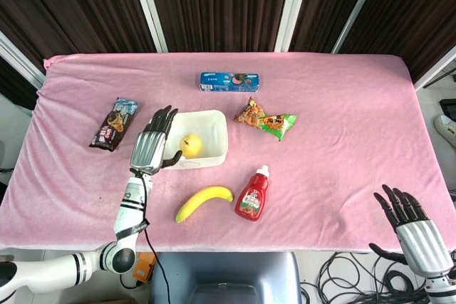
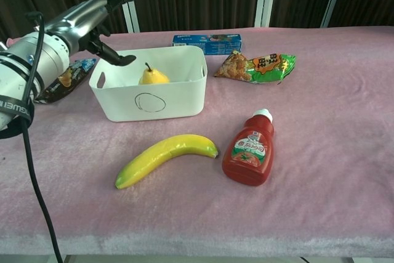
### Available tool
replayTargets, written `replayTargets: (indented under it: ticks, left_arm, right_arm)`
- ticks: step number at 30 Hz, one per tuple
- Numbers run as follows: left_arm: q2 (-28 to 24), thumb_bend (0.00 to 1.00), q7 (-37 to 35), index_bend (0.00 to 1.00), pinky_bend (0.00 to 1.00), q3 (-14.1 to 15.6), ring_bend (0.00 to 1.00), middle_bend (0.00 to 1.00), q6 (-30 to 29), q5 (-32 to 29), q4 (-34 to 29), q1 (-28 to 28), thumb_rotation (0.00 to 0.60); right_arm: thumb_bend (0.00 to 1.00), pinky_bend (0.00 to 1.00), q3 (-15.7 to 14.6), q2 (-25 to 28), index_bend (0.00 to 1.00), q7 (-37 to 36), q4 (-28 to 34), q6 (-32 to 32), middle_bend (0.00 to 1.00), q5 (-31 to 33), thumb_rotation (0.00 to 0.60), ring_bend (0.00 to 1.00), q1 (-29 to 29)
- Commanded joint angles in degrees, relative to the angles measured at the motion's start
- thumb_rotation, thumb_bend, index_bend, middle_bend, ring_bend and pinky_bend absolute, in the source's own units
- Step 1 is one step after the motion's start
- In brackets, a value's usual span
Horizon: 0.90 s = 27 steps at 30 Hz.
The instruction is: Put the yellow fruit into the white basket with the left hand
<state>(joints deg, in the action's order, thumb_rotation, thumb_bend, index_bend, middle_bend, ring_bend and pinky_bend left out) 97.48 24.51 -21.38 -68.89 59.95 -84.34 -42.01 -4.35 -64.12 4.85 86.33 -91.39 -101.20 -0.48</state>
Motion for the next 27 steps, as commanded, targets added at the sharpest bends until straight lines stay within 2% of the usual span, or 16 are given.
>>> replayTargets:
  ticks: [1, 4, 7, 14, 16, 20, 25, 27]
  left_arm:
    - [-1.0, 0.27, 1.3, 0.00, 0.26, 0.9, 0.00, 0.00, -0.1, -0.2, -0.4, 0.4, 0.600]
    - [-4.0, 0.27, 4.8, 0.00, 0.27, 2.5, 0.01, 0.00, -0.2, -1.0, -3.1, 1.4, 0.600]
    - [-9.4, 0.28, 7.8, 0.00, 0.26, 6.1, 0.03, 0.00, -2.3, 0.2, -8.5, 4.6, 0.600]
    - [-22.7, 0.30, 5.2, 0.00, 0.26, 18.1, 0.07, 0.04, -6.1, 6.8, -17.9, 14.7, 0.600]
    - [-25.7, 0.30, 4.5, 0.00, 0.26, 21.1, 0.07, 0.04, -7.7, 8.5, -18.9, 17.5, 0.600]
    - [-29.5, 0.31, 2.5, 0.00, 0.26, 25.0, 0.07, 0.04, -12.7, 13.0, -19.2, 22.6, 0.600]
    - [-33.2, 0.31, -2.1, 0.00, 0.26, 28.9, 0.07, 0.06, -16.8, 17.9, -18.6, 27.9, 0.600]
    - [-34.3, 0.32, -5.0, 0.00, 0.26, 29.6, 0.07, 0.06, -18.3, 19.7, -18.0, 29.5, 0.600]
  right_arm:
    - [0.11, 0.24, 0.0, 0.0, 0.08, 0.1, 0.0, 0.0, 0.08, 0.0, 0.600, 0.08, 0.0]
    - [0.11, 0.24, 0.0, 0.0, 0.08, 0.2, 0.0, 0.1, 0.08, 0.1, 0.600, 0.08, 0.0]
    - [0.11, 0.24, 0.0, 0.0, 0.08, 0.4, 0.1, 0.4, 0.08, 0.2, 0.600, 0.08, 0.1]
    - [0.11, 0.24, 0.1, -0.3, 0.08, 1.1, 0.1, 0.6, 0.08, 0.3, 0.600, 0.08, 0.1]
    - [0.11, 0.24, 0.0, -0.4, 0.08, 1.4, 0.0, 0.6, 0.08, 0.2, 0.600, 0.08, 0.1]
    - [0.11, 0.24, -0.1, -0.6, 0.08, 1.7, -0.2, 0.6, 0.08, -0.1, 0.600, 0.08, 0.1]
    - [0.11, 0.24, -0.1, -0.8, 0.07, 2.0, -0.4, 0.5, 0.08, -0.2, 0.600, 0.08, 0.1]
    - [0.11, 0.24, -0.1, -1.0, 0.08, 2.2, -0.5, 0.7, 0.08, 0.0, 0.600, 0.08, 0.1]
